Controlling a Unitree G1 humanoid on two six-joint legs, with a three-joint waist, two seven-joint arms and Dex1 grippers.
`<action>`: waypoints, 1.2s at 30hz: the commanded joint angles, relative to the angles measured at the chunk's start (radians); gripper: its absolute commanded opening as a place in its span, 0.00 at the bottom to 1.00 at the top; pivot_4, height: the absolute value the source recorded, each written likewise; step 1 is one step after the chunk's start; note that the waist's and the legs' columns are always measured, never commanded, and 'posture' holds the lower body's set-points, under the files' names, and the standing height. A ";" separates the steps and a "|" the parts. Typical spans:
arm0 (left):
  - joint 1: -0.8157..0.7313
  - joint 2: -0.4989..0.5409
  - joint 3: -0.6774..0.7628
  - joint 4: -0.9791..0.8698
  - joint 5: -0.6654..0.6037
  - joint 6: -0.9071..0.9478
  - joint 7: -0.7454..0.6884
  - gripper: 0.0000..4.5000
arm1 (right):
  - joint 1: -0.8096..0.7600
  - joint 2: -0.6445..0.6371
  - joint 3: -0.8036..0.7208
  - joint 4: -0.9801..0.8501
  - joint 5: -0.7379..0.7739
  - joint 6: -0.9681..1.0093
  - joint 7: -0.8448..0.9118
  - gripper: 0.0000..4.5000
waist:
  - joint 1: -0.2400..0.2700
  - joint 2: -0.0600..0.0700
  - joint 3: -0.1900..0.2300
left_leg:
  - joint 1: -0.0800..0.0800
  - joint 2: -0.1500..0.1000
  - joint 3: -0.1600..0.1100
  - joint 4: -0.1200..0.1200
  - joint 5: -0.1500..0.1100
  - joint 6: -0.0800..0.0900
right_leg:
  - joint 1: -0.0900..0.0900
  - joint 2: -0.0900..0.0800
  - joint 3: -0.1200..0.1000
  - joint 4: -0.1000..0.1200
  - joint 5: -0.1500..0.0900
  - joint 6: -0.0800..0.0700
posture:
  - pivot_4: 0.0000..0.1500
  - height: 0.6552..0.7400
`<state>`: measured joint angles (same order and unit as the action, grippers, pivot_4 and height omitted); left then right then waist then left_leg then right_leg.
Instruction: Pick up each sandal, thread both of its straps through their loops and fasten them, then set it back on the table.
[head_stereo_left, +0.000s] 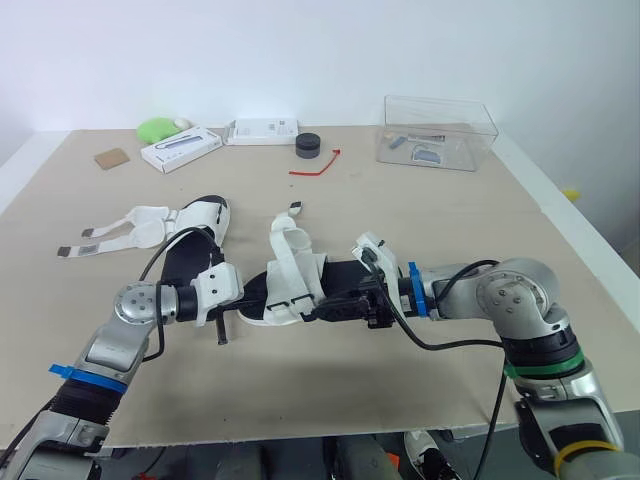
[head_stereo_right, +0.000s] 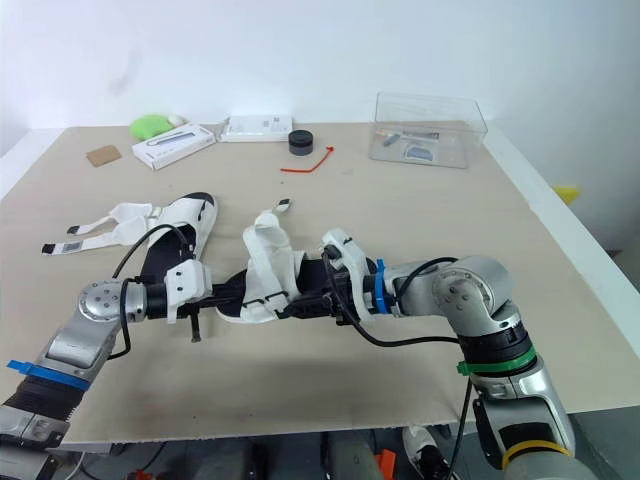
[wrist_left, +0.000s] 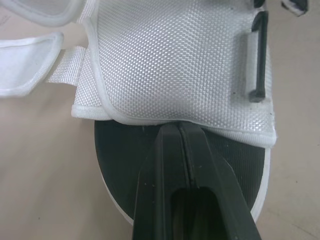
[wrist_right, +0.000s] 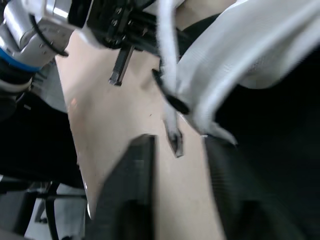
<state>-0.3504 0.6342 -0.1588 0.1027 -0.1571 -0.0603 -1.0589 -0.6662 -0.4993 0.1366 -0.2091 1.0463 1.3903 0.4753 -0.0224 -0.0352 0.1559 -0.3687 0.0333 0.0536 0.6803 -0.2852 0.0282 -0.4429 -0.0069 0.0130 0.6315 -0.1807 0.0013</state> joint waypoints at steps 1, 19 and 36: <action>0.013 -0.008 -0.030 0.003 0.021 0.015 -0.011 0.00 | 0.005 0.038 -0.047 -0.026 0.023 0.037 -0.021 0.01 | 0.001 0.000 0.000 | 0.000 0.000 0.000 0.000 0.000 0.000 | 0.000 0.000 0.000 0.000 0.000 0.000 | 1.00 1.00; 0.029 -0.015 -0.037 -0.011 0.024 0.027 -0.011 0.00 | 0.108 0.040 -0.041 -0.148 0.019 0.164 -0.001 0.01 | 0.001 0.000 0.000 | 0.000 -0.001 -0.001 -0.004 0.000 0.000 | 0.000 -0.001 -0.001 -0.001 -0.002 0.001 | 1.00 1.00; 0.045 -0.008 -0.042 -0.027 0.033 0.037 -0.016 0.00 | 0.227 -0.097 -0.027 -0.365 0.123 0.220 0.102 0.01 | 0.001 0.000 0.000 | -0.001 -0.004 -0.001 -0.006 -0.001 -0.001 | 0.000 -0.005 -0.001 -0.003 -0.005 0.004 | 1.00 1.00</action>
<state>-0.3288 0.6168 -0.1605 0.0667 -0.1564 -0.0416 -1.0553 -0.4343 -0.5899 0.1241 -0.5325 1.1316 1.6069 0.5544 -0.0213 -0.0351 0.1559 -0.3694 0.0290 0.0527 0.6747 -0.2863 0.0272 -0.4431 -0.0120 0.0115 0.6289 -0.1862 0.0055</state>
